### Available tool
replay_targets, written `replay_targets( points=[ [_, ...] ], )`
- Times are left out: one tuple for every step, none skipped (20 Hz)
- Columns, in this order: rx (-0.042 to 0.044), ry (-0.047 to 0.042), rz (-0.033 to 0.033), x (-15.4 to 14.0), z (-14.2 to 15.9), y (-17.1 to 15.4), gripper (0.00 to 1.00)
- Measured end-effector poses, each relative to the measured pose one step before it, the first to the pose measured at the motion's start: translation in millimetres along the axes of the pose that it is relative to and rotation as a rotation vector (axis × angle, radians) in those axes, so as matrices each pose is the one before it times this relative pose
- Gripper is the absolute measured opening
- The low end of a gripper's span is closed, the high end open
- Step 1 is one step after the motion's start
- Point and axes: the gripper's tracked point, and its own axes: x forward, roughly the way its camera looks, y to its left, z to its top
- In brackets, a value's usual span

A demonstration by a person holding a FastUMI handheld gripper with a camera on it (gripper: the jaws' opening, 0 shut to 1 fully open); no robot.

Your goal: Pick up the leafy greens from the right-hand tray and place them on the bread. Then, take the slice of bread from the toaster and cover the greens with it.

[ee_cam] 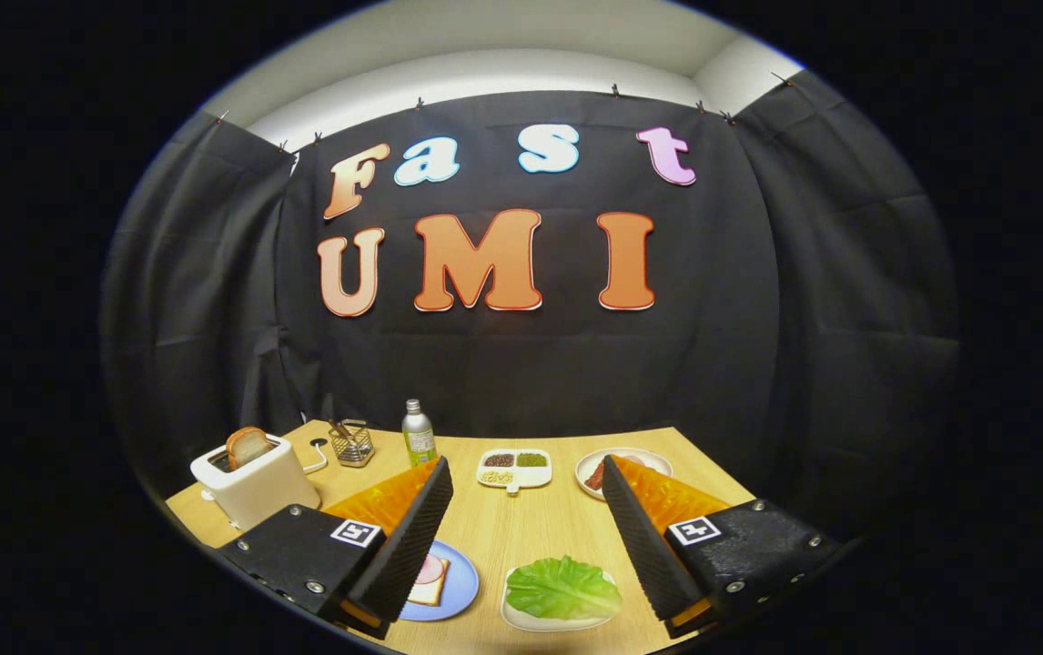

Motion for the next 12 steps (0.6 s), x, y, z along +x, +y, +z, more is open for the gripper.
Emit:
replay_targets(
  points=[
    [-0.00103,0.00597,-0.00308,2.41,-5.85,-1.56,0.99],
    [-0.00106,0.01267,-0.00054,2.41,-6.9,-1.37,0.99],
    [-0.00039,0.01451,-0.00209,1.99,-9.25,-1.21,0.99],
    [-0.00103,0.01799,-0.00313,3.2,-8.97,-2.35,0.99],
    [-0.00182,0.01595,-0.001,1.9,-10.09,-1.76,0.99],
    [-0.00318,0.01504,-0.00253,3.02,-9.47,-0.89,0.99],
    [-0.00314,0.01555,-0.00115,1.97,-9.47,-0.92,0.99],
    [-0.00011,0.01315,-0.00147,2.56,-8.0,-1.27,0.99],
    [0.00116,0.01778,-0.00069,3.56,-8.88,-1.12,0.99],
    [0.00077,0.01523,-0.00075,4.18,-8.82,-1.05,0.99],
    [-0.0015,0.01351,-0.00175,4.08,-7.79,-1.93,0.99],
    [-0.00381,0.01613,-0.00314,5.07,-8.25,-2.08,0.99]
  ],
)
